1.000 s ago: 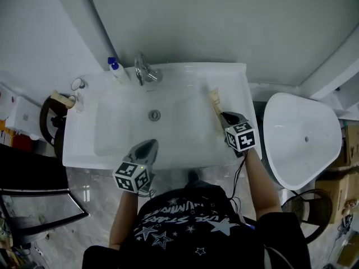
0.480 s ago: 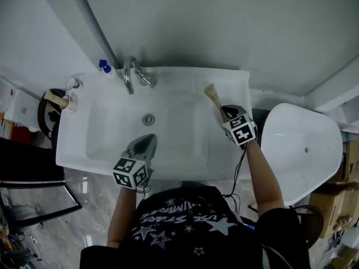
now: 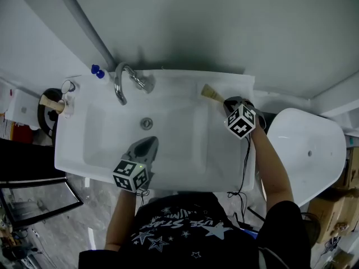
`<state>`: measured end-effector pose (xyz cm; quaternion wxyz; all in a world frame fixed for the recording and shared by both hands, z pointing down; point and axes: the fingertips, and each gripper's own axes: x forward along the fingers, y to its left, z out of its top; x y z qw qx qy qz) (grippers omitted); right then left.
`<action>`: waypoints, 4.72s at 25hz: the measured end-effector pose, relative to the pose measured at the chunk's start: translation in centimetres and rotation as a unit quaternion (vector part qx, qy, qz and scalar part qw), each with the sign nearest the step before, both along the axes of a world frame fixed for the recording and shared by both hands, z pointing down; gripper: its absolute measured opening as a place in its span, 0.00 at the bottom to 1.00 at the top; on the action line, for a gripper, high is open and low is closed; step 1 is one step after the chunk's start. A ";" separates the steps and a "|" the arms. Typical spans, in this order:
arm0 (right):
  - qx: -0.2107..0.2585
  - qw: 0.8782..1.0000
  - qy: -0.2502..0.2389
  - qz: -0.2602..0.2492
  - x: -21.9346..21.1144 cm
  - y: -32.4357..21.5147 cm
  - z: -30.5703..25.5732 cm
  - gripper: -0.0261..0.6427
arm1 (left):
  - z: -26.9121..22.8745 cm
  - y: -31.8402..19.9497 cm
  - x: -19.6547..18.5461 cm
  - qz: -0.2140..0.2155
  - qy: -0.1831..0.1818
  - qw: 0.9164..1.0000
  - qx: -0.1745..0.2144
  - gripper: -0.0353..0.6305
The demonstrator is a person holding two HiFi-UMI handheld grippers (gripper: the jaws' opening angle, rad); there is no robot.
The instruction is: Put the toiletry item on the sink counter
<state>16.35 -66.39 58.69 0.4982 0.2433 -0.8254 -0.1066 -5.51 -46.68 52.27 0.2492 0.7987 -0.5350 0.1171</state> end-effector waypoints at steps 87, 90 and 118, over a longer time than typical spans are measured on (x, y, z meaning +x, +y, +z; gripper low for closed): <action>0.059 0.963 -0.191 0.182 -15.1 34.8 -7.5 0.06 | -1.9 24.9 -9.7 0.114 0.054 0.991 0.044 0.09; 0.055 0.961 -0.197 0.184 -16.4 37.3 -7.5 0.06 | -2.1 26.7 -10.5 0.120 0.053 0.990 0.050 0.08; 0.003 0.925 -0.268 0.271 -14.4 49.4 -4.6 0.06 | -0.4 33.5 -9.5 0.163 0.054 0.984 0.039 0.08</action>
